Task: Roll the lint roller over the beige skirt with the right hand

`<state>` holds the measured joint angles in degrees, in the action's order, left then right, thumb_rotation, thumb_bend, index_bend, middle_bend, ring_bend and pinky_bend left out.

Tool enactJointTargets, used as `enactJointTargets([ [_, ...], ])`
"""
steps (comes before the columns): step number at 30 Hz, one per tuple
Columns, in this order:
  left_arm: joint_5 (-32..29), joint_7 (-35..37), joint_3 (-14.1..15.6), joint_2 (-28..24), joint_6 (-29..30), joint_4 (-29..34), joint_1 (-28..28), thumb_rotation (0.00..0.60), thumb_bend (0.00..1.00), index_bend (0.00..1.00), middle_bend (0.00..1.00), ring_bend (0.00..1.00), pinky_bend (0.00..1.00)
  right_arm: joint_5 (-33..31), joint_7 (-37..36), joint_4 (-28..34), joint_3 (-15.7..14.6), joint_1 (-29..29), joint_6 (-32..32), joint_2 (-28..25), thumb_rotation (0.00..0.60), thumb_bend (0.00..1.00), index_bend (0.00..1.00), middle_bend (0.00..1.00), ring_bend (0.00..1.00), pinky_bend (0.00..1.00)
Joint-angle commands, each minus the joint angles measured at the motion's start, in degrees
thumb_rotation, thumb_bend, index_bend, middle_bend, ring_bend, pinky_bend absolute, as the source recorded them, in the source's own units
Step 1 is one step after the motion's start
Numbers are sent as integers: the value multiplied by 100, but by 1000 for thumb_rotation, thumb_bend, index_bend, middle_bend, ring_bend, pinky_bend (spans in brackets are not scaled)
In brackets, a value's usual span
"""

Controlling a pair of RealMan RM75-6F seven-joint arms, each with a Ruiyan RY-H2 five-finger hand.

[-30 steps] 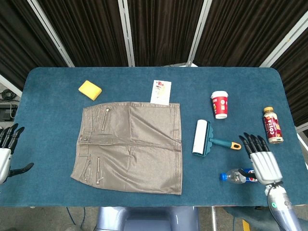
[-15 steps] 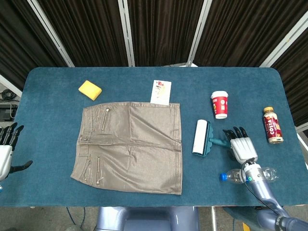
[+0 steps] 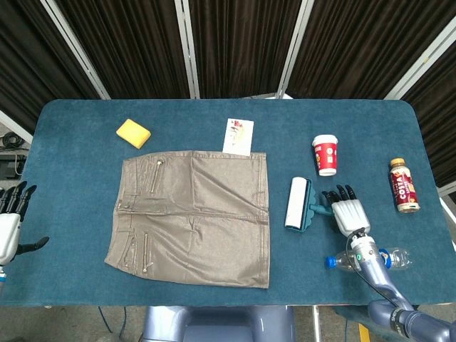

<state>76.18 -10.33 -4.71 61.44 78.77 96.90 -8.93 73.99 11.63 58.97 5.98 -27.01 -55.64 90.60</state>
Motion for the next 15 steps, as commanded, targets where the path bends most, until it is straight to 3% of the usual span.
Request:
enactJointTargets([
  [1, -1, -8, 2, 4, 6, 2, 2, 600, 0, 0, 0, 0, 0, -57, -61, -240, 21, -40, 109, 90, 600, 381, 137, 172, 48, 58],
  [9, -33, -69, 6, 33, -11, -15, -11, 600, 0, 0, 0, 0, 0, 23, -136, -902, -21, -141, 219, 349, 600, 431, 189, 221, 102, 108],
  [11, -43, -84, 3, 41, -12, -20, -14, 600, 0, 0, 0, 0, 0, 35, -202, -1036, -5, -151, 203, 410, 600, 463, 229, 266, 142, 144],
  [15, -66, -110, 1, 58, -24, -34, -22, 600, 0, 0, 0, 0, 0, 154, -406, -1223, -10, -168, 87, 488, 600, 575, 398, 435, 314, 282],
])
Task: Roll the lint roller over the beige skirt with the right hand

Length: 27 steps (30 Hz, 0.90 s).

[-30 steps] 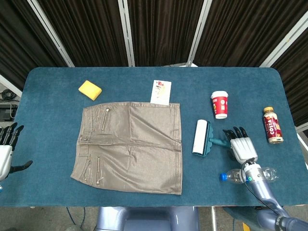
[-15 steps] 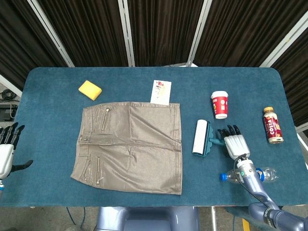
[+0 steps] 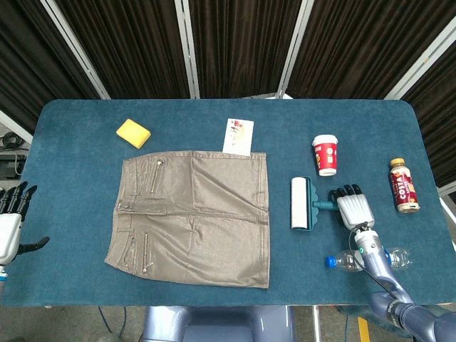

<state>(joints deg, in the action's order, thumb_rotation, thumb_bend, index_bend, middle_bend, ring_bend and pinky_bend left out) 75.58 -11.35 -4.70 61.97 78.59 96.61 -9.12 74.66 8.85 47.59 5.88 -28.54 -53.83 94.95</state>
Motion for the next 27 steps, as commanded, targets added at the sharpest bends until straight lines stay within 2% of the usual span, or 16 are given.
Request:
enactJointTargets([
  [1, -14, -10, 2, 10, -13, -8, -4, 600, 0, 0, 0, 0, 0, 149, -226, -132, -9, -9, -173, 73, 600, 617, 432, 468, 349, 307],
  [4, -28, -25, 2, 22, -23, -15, -11, 600, 0, 0, 0, 0, 0, 337, -558, -207, -46, 16, -407, 94, 600, 712, 469, 501, 382, 339],
  [8, -29, -38, 5, 27, -32, -12, -18, 600, 0, 0, 0, 0, 0, 584, -955, -156, -101, 48, -718, 0, 600, 790, 478, 507, 393, 358],
  [12, -4, -25, 14, 16, -19, 15, -15, 600, 0, 0, 0, 0, 0, 789, -1092, 109, -128, 56, -999, -231, 600, 851, 481, 507, 396, 361],
  [15, 43, 10, 25, -10, 3, 54, -7, 600, 0, 0, 0, 0, 0, 905, -1032, 523, -117, 41, -1171, -479, 600, 861, 484, 509, 397, 363],
  [20, 138, 72, 42, -56, 48, 119, 5, 600, 0, 0, 0, 0, 0, 1195, -605, 1484, -94, -111, -1377, -934, 600, 869, 486, 511, 401, 372],
  [24, 219, 109, 72, -83, 54, 150, 7, 600, 0, 0, 0, 0, 0, 1375, 267, 2409, -63, -390, -1177, -1273, 600, 877, 486, 511, 403, 384],
  [27, 231, 134, 80, -90, 48, 147, 8, 600, 0, 0, 0, 0, 0, 1451, 808, 2862, -22, -604, -964, -1346, 600, 890, 487, 511, 404, 384],
])
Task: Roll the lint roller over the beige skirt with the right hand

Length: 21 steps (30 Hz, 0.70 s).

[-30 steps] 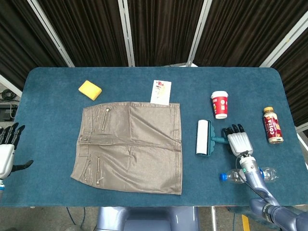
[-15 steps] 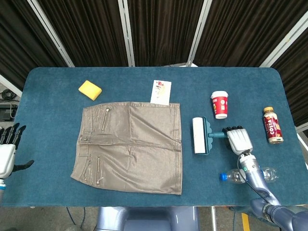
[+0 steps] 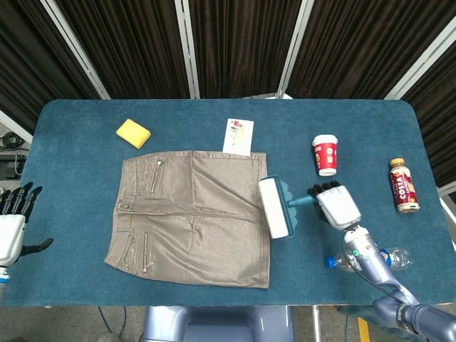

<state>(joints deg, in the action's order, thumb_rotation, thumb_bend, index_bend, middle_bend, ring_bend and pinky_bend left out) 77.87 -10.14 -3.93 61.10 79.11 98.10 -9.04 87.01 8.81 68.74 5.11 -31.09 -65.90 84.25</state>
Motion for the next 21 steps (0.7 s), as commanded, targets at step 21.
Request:
enactJointTargets([
  [21, -230, 404, -79, -146, -134, -137, 4, 600, 0, 0, 0, 0, 0, -937, 4797, 1620, 301, -1711, 1786, 1035, 600, 948, 506, 532, 428, 406],
])
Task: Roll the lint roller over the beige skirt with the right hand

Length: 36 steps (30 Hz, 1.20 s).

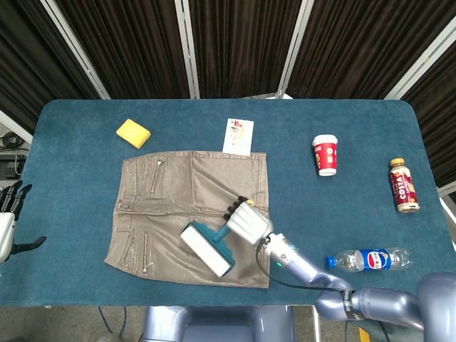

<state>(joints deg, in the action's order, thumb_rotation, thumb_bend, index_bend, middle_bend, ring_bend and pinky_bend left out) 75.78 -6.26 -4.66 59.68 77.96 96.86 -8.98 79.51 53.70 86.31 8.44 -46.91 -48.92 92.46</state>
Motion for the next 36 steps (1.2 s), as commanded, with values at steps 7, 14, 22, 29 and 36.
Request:
enactJointTargets([
  [7, -30, 16, -6, 1, -41, -19, -13, 600, 0, 0, 0, 0, 0, -468, 885, -528, -117, -142, -29, 306, 600, 950, 511, 535, 436, 409],
  [14, -33, -38, 3, 27, -75, 1, -36, 600, 0, 0, 0, 0, 0, -426, 1250, -1236, -300, -83, -306, 163, 600, 952, 514, 541, 445, 432],
  [22, -23, -93, 12, 50, -102, 33, -62, 600, 0, 0, 0, 0, 0, -606, 1161, -1803, -305, 17, -427, -64, 600, 952, 513, 541, 446, 432],
  [29, -7, -100, 15, 54, -102, 52, -72, 600, 0, 0, 0, 0, 0, -609, 1115, -1728, -384, 37, -451, -104, 600, 952, 515, 541, 445, 432],
  [36, 4, -80, 18, 44, -99, 52, -74, 600, 0, 0, 0, 0, 0, -494, 1404, -1193, -461, -97, -445, -19, 600, 952, 515, 542, 447, 432],
])
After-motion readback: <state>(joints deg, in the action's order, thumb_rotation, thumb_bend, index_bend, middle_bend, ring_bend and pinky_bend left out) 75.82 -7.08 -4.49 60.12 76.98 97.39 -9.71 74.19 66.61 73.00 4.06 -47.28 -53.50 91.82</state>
